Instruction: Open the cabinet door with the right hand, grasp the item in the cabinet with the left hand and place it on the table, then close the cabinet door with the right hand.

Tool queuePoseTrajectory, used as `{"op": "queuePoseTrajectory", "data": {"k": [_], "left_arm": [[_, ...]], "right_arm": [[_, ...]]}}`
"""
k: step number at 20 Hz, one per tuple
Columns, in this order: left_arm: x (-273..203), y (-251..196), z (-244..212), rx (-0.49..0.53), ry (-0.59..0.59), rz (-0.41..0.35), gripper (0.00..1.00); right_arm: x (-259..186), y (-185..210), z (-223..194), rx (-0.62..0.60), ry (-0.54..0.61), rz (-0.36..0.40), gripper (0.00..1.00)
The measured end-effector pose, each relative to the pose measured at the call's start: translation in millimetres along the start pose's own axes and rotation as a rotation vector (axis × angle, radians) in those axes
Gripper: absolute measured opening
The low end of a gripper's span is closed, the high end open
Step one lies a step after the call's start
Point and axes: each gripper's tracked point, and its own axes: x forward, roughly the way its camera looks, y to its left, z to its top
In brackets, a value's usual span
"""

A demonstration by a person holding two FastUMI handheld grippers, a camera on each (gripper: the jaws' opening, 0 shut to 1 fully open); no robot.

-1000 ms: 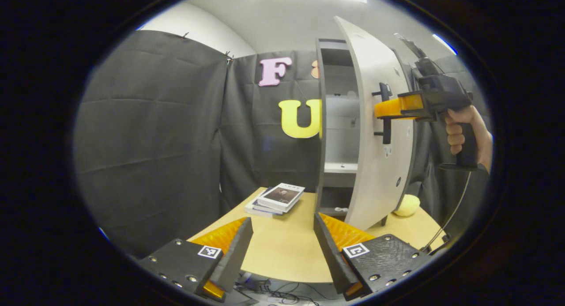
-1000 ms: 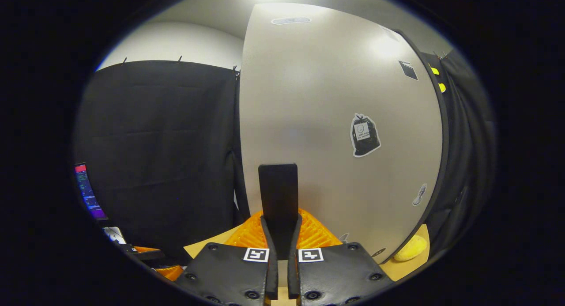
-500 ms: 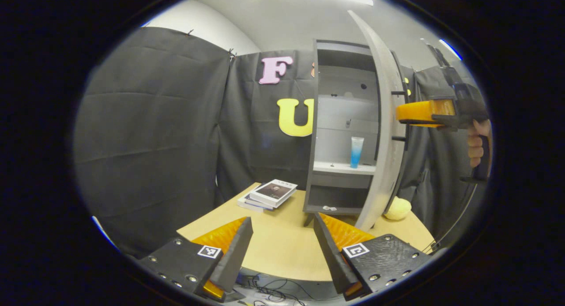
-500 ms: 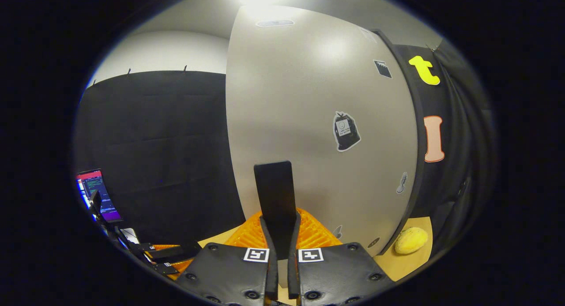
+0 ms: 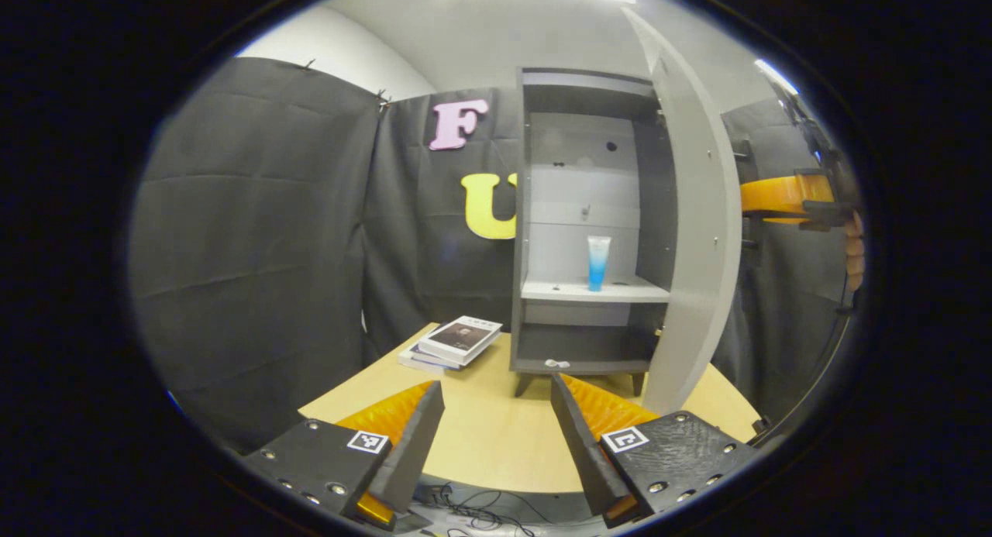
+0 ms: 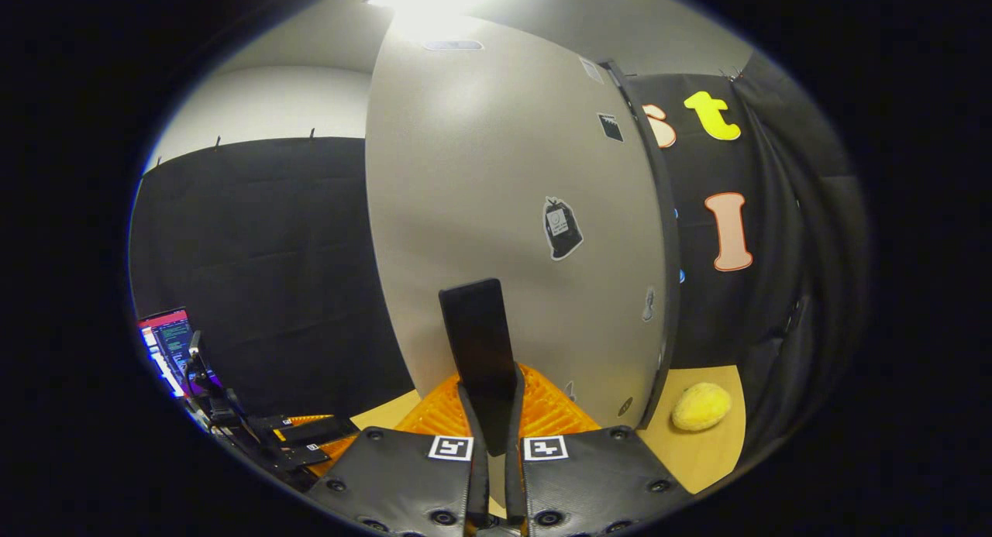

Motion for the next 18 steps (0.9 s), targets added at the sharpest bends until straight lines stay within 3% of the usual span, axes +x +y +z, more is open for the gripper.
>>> {"op": "queuePoseTrajectory", "data": {"k": [8, 14, 18], "left_arm": [[20.7, -53.5, -7.6, -0.031, 0.015, -0.108, 0.84], [35.6, -72.8, -10.1, -0.024, 0.037, -0.148, 0.84], [44.3, -83.3, -6.3, -0.023, 0.047, -0.172, 0.84]], "right_arm": [[-43.3, -51.2, -0.2, 0.009, -0.015, -0.128, 0.07], [-71.5, -104.6, 4.0, 0.046, -0.036, -0.259, 0.09], [-67.5, -98.1, 4.6, 0.074, -0.034, -0.231, 0.06]]}}
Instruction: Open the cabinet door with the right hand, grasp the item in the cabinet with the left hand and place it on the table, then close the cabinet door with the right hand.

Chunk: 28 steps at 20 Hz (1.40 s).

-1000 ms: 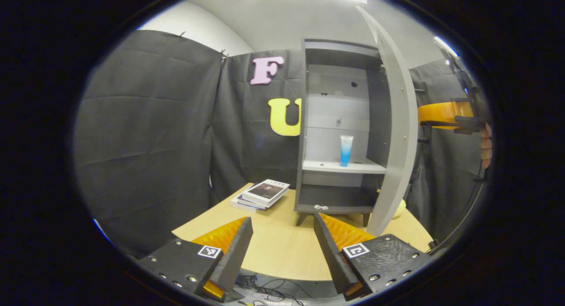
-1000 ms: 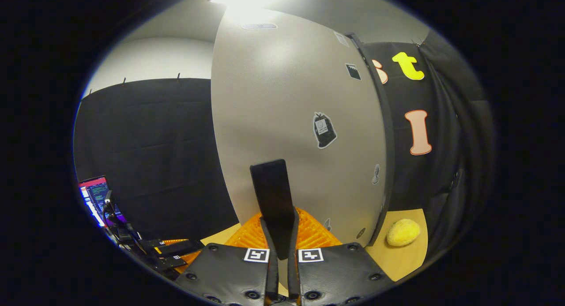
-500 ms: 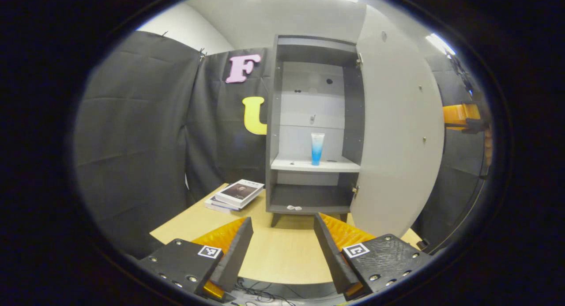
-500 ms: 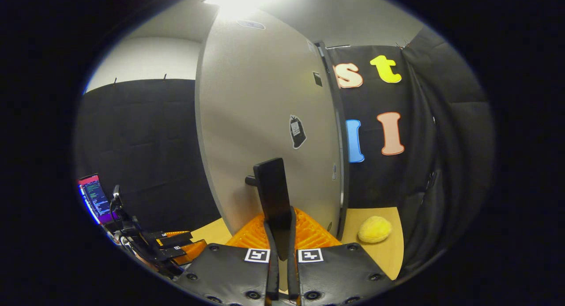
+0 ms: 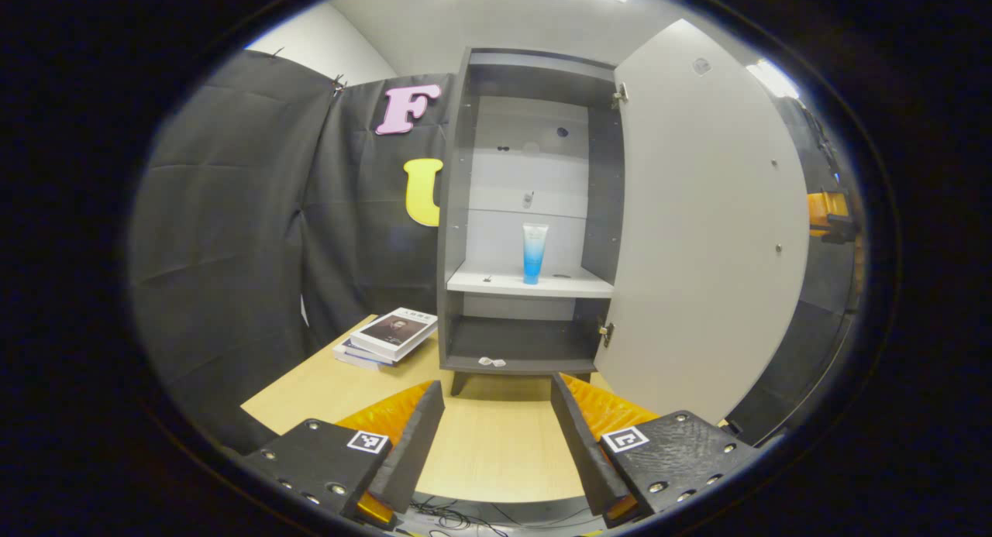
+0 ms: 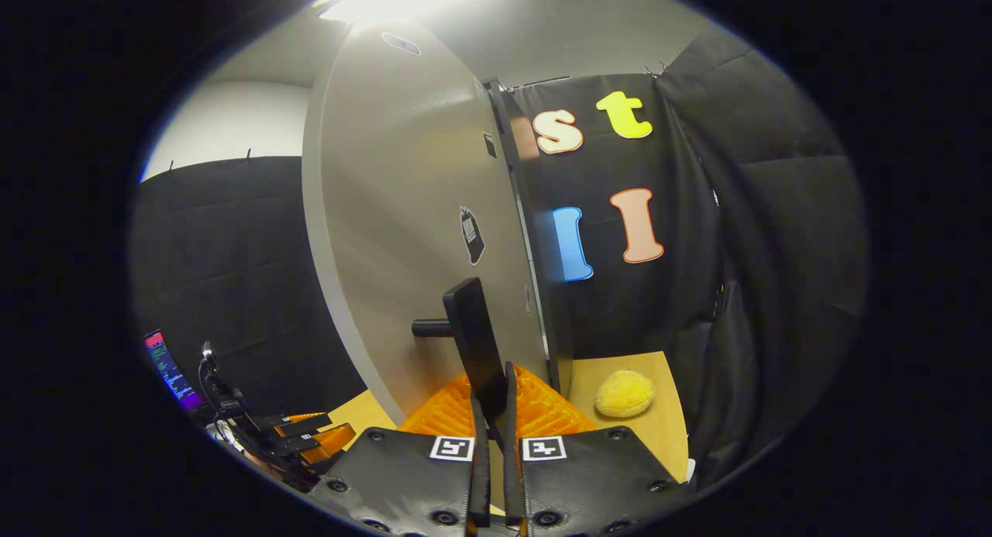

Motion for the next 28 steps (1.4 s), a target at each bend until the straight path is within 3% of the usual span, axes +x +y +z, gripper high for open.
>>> {"op": "queuePoseTrajectory", "data": {"k": [3, 6, 10, 16, 19, 24, 28], "left_arm": [[5.4, -2.4, 8.2, 0.016, -0.001, -0.024, 0.84], [13.6, 0.2, 14.6, 0.039, 0.001, -0.054, 0.84], [24.9, 12.2, 30.4, 0.058, -0.009, -0.086, 0.84], [55.4, 29.7, 32.0, 0.016, 0.003, -0.158, 0.84], [68.6, 34.4, 34.4, -0.004, -0.001, -0.209, 0.84], [88.4, 35.1, 47.8, 0.023, -0.031, -0.281, 0.84], [107.6, 25.9, 71.1, 0.012, -0.067, -0.313, 0.84]], "right_arm": [[-2.6, -6.0, -3.0, -0.066, 0.004, -0.052, 0.08], [-2.9, -4.4, -5.0, -0.001, 0.008, -0.072, 0.06], [-8.5, -7.4, -7.3, 0.015, 0.030, -0.159, 0.06], [-43.9, -1.6, -25.5, 0.057, 0.064, -0.220, 0.08], [-71.6, -3.7, -24.3, 0.084, 0.041, -0.290, 0.00], [-102.9, -24.8, -18.9, 0.026, 0.031, -0.465, 0.02], [-98.4, -36.6, -4.8, 0.009, -0.040, -0.518, 0.02]]}}
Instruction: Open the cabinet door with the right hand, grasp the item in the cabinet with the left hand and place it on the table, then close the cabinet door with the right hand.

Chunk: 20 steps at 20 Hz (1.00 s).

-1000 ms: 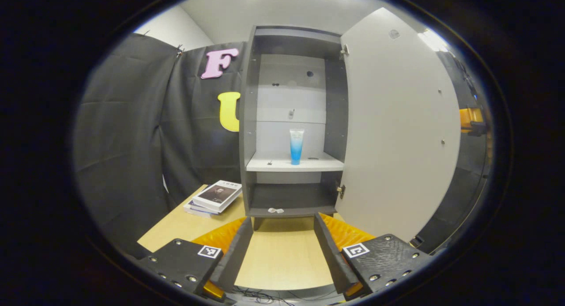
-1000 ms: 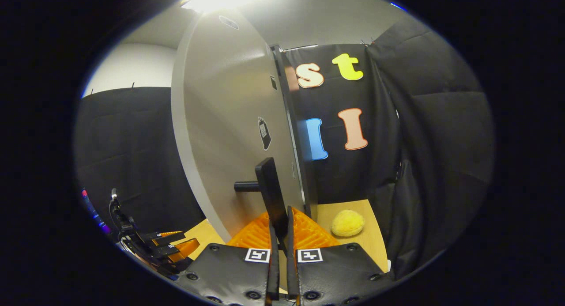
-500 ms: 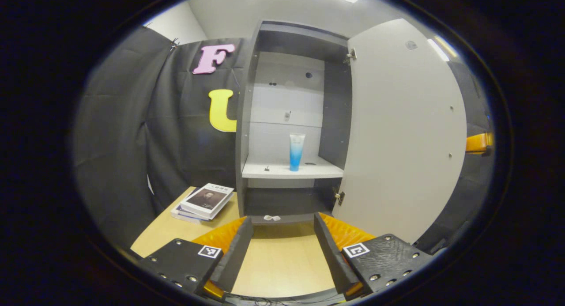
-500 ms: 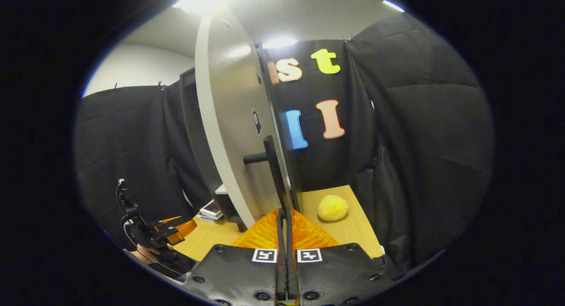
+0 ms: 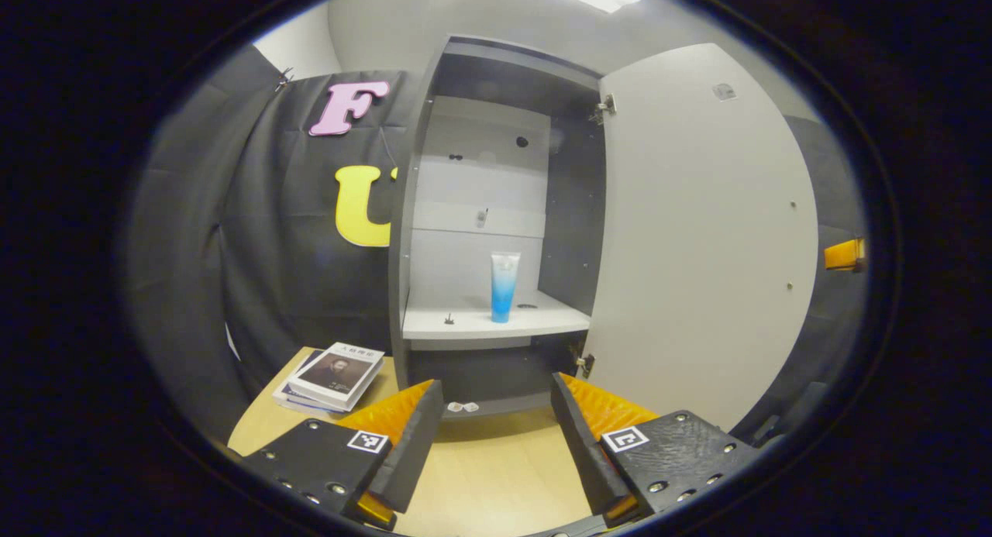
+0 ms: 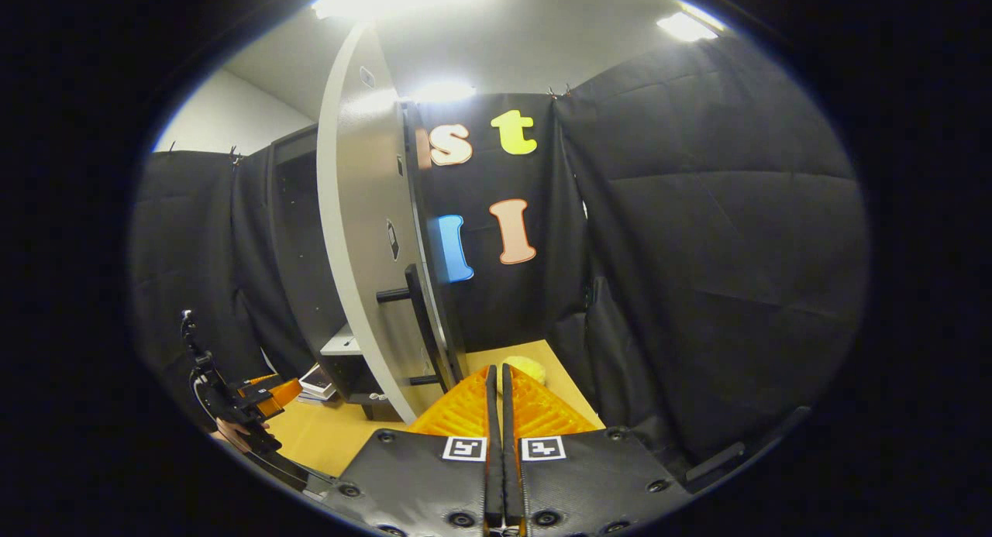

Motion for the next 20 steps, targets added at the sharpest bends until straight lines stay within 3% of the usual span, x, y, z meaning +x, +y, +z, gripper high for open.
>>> {"op": "queuePoseTrajectory", "data": {"k": [4, 5, 7, 12, 14, 15, 16, 17, 19, 20], "left_arm": [[31.5, -0.5, 25.0, 0.008, -0.036, -0.010, 0.84], [42.3, -0.2, 29.4, 0.011, -0.045, -0.010, 0.84], [64.5, 1.8, 41.9, 0.018, -0.057, 0.006, 0.84], [127.4, -0.7, 61.3, 0.017, -0.060, 0.012, 0.84], [153.1, -4.1, 66.3, 0.025, -0.057, 0.012, 0.84], [165.9, -4.2, 68.4, 0.030, -0.058, 0.014, 0.84], [178.4, -5.2, 68.3, 0.032, -0.054, 0.018, 0.84], [189.5, -5.6, 65.7, 0.029, -0.047, 0.028, 0.84], [209.5, -9.3, 56.9, 0.011, -0.029, 0.049, 0.84], [218.9, -11.4, 53.1, 0.002, -0.017, 0.057, 0.84]], "right_arm": [[25.5, -30.6, 16.9, 0.026, -0.055, -0.077, 0.04], [32.8, -37.8, 18.9, 0.049, -0.061, -0.087, 0.00], [52.4, -55.3, 23.2, 0.057, -0.076, -0.123, 0.15], [97.8, -80.3, 37.6, 0.079, -0.109, -0.173, 0.17], [112.7, -90.2, 39.1, 0.077, -0.114, -0.183, 0.30], [122.4, -91.4, 38.3, 0.078, -0.109, -0.175, 0.42], [133.4, -95.1, 38.7, 0.082, -0.105, -0.173, 0.43], [139.4, -97.9, 36.8, 0.084, -0.102, -0.170, 0.55], [153.0, -110.1, 33.8, 0.074, -0.093, -0.193, 1.00], [160.9, -117.2, 32.1, 0.065, -0.091, -0.210, 0.98]]}}
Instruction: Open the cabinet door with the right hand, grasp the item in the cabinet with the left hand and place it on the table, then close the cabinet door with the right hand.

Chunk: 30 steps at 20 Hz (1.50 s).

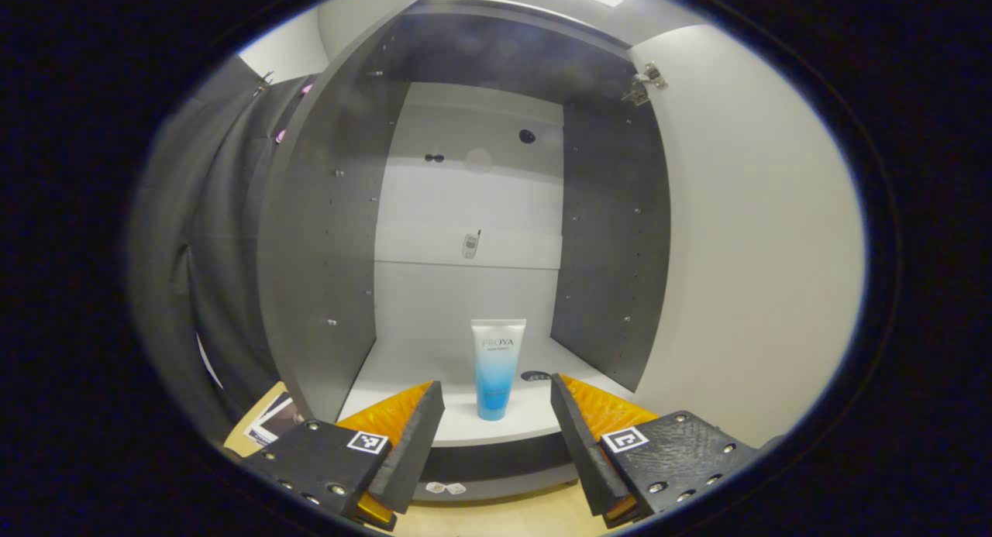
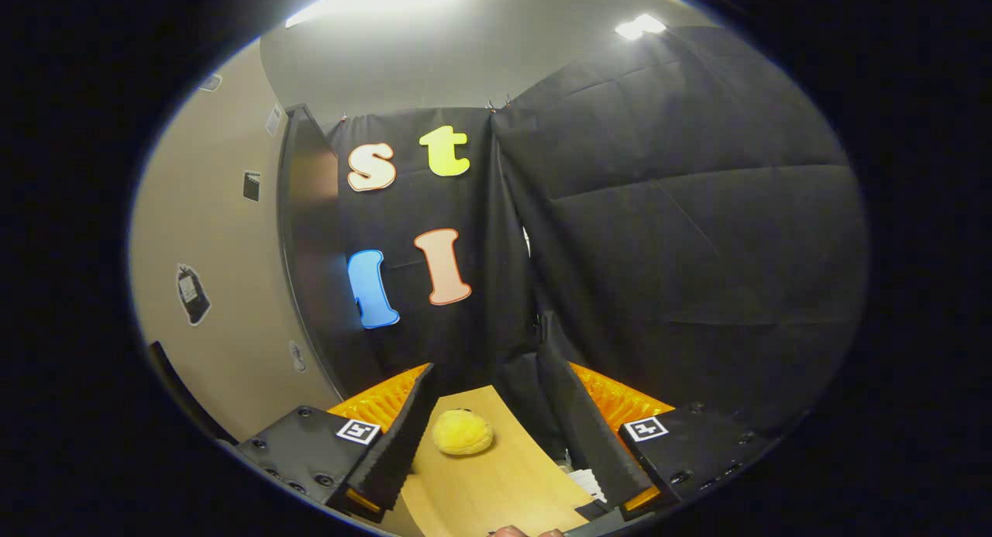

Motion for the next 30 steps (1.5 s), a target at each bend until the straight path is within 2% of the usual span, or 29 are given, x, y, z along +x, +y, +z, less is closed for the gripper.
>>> {"op": "queuePoseTrajectory", "data": {"k": [8, 9, 10, 11, 13, 14, 15, 16, 17, 18, 19, 21, 22, 23, 26, 27, 30], "left_arm": [[60.6, -0.6, -20.5, 0.070, 0.051, 0.074, 0.84], [65.3, -1.3, -22.8, 0.071, 0.056, 0.078, 0.84], [70.8, -2.6, -23.8, 0.072, 0.057, 0.078, 0.84], [78.1, -2.0, -24.6, 0.075, 0.057, 0.084, 0.80], [86.2, -1.3, -26.0, 0.091, 0.060, 0.092, 0.78], [89.7, -0.8, -25.9, 0.098, 0.061, 0.096, 0.78], [92.0, 2.2, -25.6, 0.111, 0.058, 0.113, 0.77], [94.6, 4.9, -24.5, 0.118, 0.060, 0.119, 0.67], [96.5, 4.2, -28.1, 0.123, 0.068, 0.115, 0.56], [97.1, 6.1, -27.7, 0.125, 0.069, 0.117, 0.56], [100.8, 6.3, -27.5, 0.122, 0.066, 0.113, 0.57], [99.7, 5.5, -27.9, 0.111, 0.060, 0.110, 0.49], [99.8, 4.7, -27.3, 0.108, 0.060, 0.104, 0.49], [100.0, 3.3, -27.7, 0.103, 0.060, 0.094, 0.48], [98.3, 0.9, -27.0, 0.092, 0.058, 0.073, 0.47], [97.3, 1.0, -26.7, 0.087, 0.057, 0.070, 0.47], [90.4, -1.8, -23.5, 0.075, 0.048, 0.053, 0.47]], "right_arm": [[31.1, -22.9, -15.0, -0.012, 0.036, -0.054, 0.98], [36.9, -25.2, -12.9, -0.006, 0.034, -0.054, 0.92], [42.6, -26.4, -11.1, -0.005, 0.032, -0.052, 0.92], [46.4, -28.0, -12.4, -0.007, 0.033, -0.055, 0.98], [53.3, -30.4, -13.9, -0.020, 0.038, -0.062, 0.98], [57.0, -30.2, -14.7, -0.027, 0.042, -0.062, 0.92], [60.6, -29.4, -16.3, -0.032, 0.047, -0.059, 0.92], [64.9, -28.2, -17.8, -0.037, 0.053, -0.057, 0.98], [68.1, -27.7, -19.6, -0.042, 0.060, -0.056, 0.98], [71.1, -27.2, -20.6, -0.046, 0.063, -0.053, 0.92], [72.9, -25.6, -22.3, -0.049, 0.068, -0.049, 0.92], [77.5, -25.5, -25.9, -0.054, 0.078, -0.045, 0.92], [78.6, -26.6, -27.7, -0.058, 0.084, -0.046, 0.98], [79.9, -26.5, -29.9, -0.062, 0.089, -0.047, 0.92], [83.7, -25.8, -32.6, -0.053, 0.098, -0.041, 0.92], [84.0, -26.1, -33.2, -0.044, 0.098, -0.038, 0.98], [86.6, -29.1, -32.3, -0.036, 0.091, -0.044, 0.98]]}}
